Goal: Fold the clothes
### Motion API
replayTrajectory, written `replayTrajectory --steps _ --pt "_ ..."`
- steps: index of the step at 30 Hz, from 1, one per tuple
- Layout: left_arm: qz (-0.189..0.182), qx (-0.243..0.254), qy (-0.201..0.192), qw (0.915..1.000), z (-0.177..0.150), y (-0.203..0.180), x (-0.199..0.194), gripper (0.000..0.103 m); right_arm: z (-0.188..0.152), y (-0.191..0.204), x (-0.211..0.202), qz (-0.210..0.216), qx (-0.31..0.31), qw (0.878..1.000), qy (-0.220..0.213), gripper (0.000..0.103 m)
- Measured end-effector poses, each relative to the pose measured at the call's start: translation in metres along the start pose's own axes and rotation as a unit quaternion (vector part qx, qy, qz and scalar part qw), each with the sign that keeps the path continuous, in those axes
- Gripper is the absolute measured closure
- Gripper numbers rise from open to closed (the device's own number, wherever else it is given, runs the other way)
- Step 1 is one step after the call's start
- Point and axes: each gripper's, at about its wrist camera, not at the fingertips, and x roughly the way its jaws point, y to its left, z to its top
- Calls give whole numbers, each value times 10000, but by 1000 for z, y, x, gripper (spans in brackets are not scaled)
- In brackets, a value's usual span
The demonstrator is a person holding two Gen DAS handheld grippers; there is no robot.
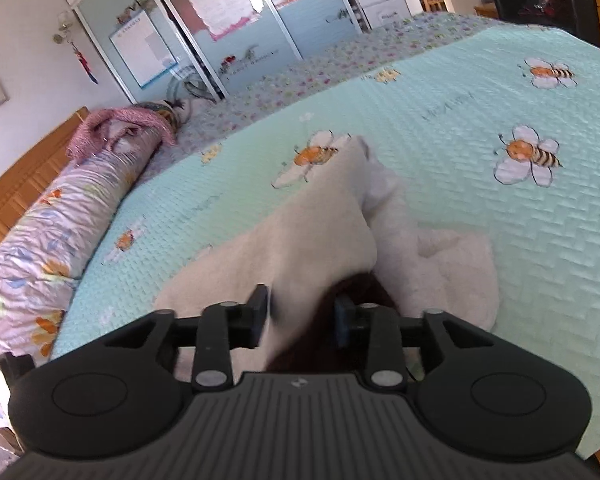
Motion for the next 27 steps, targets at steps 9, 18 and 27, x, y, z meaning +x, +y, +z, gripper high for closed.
replayTrajectory --steps 9,18,27 --pt "13 -4 120 9999 -14 4 0 53 -14 31 16 -386 -515 9974 323 39" --pt "67 44 159 9998 -16 -1 -2 51 -6 59 13 -889 -1345 9866 272 39" --pt "94 39 214 9997 -16 0 0 48 -8 69 13 -1054 -1640 9806 204 39"
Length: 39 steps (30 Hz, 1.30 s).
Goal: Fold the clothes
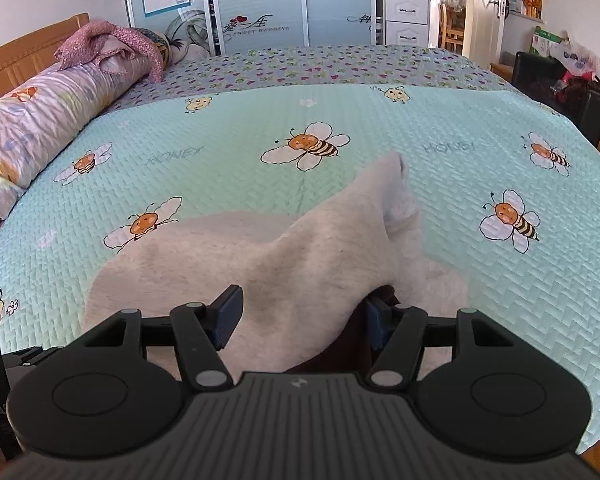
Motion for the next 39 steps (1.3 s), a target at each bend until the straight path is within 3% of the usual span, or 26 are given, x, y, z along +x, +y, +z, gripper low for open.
replayTrajectory --steps 18,39 --pt "59 -52 83 9999 -3 -1 3 41 1 15 3 -288 -357 9989 21 38" --pt "61 -40 202 9998 -8 -2 8 38 1 16 0 -247 -366 9990 -27 38"
